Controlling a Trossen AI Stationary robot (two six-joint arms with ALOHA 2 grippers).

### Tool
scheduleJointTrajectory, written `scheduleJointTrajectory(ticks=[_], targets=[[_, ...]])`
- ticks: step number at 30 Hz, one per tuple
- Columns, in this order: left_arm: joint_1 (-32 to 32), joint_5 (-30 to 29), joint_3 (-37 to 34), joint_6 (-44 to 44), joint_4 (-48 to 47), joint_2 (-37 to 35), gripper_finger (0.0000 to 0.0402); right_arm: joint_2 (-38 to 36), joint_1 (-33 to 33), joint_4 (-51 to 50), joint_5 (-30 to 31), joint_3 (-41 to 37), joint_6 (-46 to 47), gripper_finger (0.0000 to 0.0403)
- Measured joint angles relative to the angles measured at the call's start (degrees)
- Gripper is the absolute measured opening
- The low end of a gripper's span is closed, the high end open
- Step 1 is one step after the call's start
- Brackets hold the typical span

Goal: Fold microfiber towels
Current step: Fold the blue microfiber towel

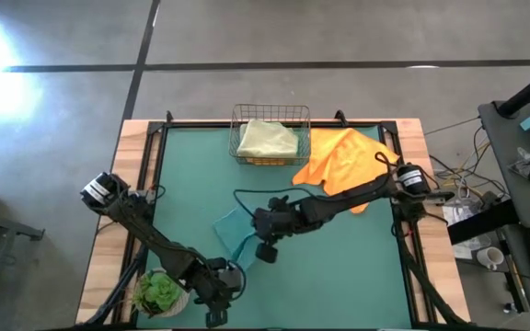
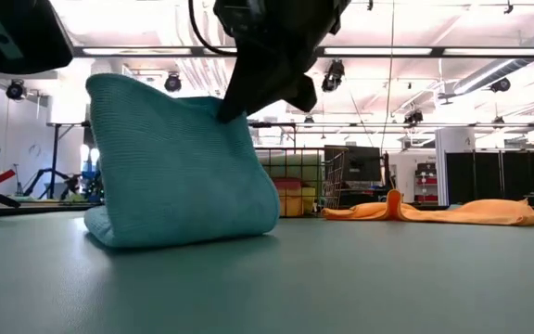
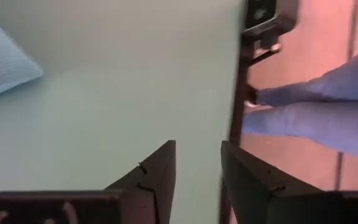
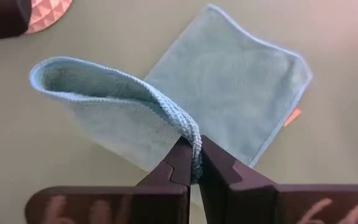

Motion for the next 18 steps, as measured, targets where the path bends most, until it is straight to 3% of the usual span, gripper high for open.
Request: scheduleJointTrajectory(ticks=[11, 18], targets=[[-0.3, -2.8, 0.8, -1.7, -20.0, -2.6, 0.0077, 4.1, -5.2, 7.3, -2.3, 0.2, -0.6, 0.0009], [-0.8, -7.5, 0.0, -3.2, -23.7, -9.1, 0.0068, 8.1, -8.5, 9.1, -1.9, 2.9, -1.0, 0.0009]])
